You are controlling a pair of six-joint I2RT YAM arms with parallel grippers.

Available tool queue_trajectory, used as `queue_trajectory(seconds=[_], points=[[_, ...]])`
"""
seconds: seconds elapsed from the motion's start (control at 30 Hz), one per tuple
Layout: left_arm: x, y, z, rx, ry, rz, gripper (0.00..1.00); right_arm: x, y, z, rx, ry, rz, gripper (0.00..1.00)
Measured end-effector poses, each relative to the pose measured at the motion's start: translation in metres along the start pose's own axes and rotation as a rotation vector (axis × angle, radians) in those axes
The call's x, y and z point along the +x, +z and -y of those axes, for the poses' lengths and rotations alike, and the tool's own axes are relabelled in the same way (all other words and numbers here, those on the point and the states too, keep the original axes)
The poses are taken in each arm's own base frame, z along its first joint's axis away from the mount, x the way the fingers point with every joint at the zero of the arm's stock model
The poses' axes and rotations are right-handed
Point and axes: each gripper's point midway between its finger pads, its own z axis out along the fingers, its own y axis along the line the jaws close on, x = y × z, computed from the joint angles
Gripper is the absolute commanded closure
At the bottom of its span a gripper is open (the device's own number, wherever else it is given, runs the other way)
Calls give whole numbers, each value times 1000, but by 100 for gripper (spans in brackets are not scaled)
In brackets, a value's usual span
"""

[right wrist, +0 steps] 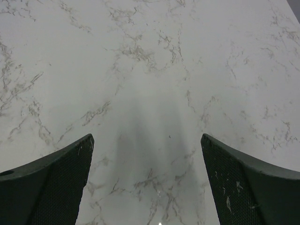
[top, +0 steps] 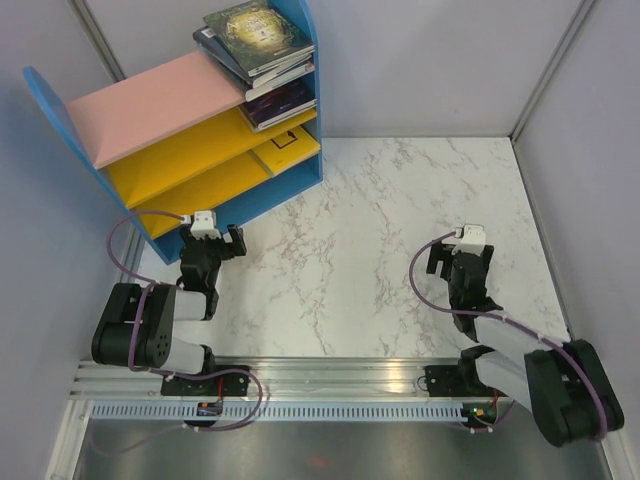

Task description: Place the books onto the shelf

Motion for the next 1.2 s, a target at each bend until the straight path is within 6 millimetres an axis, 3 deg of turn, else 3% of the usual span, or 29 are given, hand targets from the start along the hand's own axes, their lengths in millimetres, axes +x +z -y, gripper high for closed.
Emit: queue_trajectory(seconds=[0.2, 0.3, 0.37, 0.57, 1.2], points=[[-1, 0, 0, 1, 0, 5, 0, -4, 36, 0, -22, -18, 80, 2], [-1, 0, 0, 1, 0, 5, 0, 7, 49, -3, -44, -26, 76, 2], [-1, 0, 0, 1, 0, 5, 0, 6, 51, -2, -44, -25, 79, 2], [-1, 0, 0, 2, 0, 4, 0, -24, 58, -7, -56, 0, 177, 2], [-1, 0, 0, 2, 0, 5, 0, -26, 58, -7, -62, 1, 183, 2]])
